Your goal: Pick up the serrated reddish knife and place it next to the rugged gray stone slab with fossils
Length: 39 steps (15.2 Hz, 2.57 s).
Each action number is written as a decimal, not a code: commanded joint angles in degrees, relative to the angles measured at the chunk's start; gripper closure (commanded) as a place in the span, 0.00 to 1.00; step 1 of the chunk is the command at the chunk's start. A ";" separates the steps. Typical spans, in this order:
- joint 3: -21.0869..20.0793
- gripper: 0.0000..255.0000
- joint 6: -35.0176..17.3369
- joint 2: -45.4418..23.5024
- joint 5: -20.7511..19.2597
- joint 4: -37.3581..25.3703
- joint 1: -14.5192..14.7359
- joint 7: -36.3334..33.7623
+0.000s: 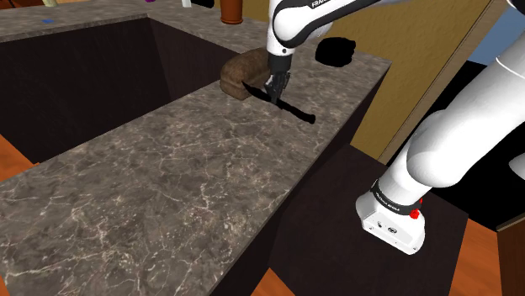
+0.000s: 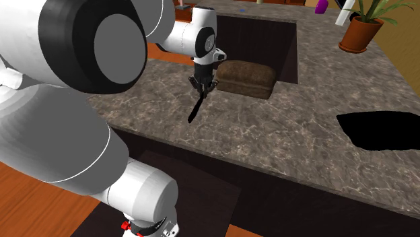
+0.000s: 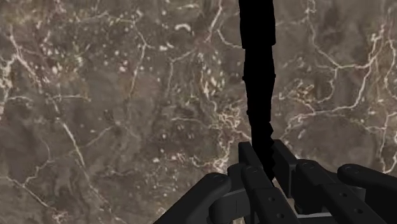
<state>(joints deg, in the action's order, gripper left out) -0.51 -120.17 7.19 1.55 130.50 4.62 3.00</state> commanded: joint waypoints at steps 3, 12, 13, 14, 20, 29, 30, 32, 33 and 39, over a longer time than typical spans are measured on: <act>-0.02 1.00 3.16 1.32 -0.03 -1.82 0.01 -0.12; 0.01 1.00 10.17 3.45 -0.10 -6.71 -0.01 -0.26; 0.01 1.00 10.94 3.62 -0.10 -7.31 -0.01 -0.28; 0.01 1.00 11.72 3.78 -0.11 -7.92 -0.01 -0.29; 2.53 1.00 13.78 5.04 -0.92 -8.65 -1.87 3.72; 10.33 1.00 14.04 4.59 -3.34 -9.37 -7.34 16.03; 11.20 1.00 14.08 4.24 -3.55 -9.77 -7.93 17.43; 12.92 1.00 14.15 3.36 -3.88 -10.76 -9.12 20.24; 13.79 1.00 14.19 2.83 -4.01 -11.35 -9.70 21.65; 18.80 1.00 14.60 -1.61 -3.97 -16.26 -13.19 30.32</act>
<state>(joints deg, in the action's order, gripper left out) 17.60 -105.50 6.38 -2.50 114.96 -8.09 31.96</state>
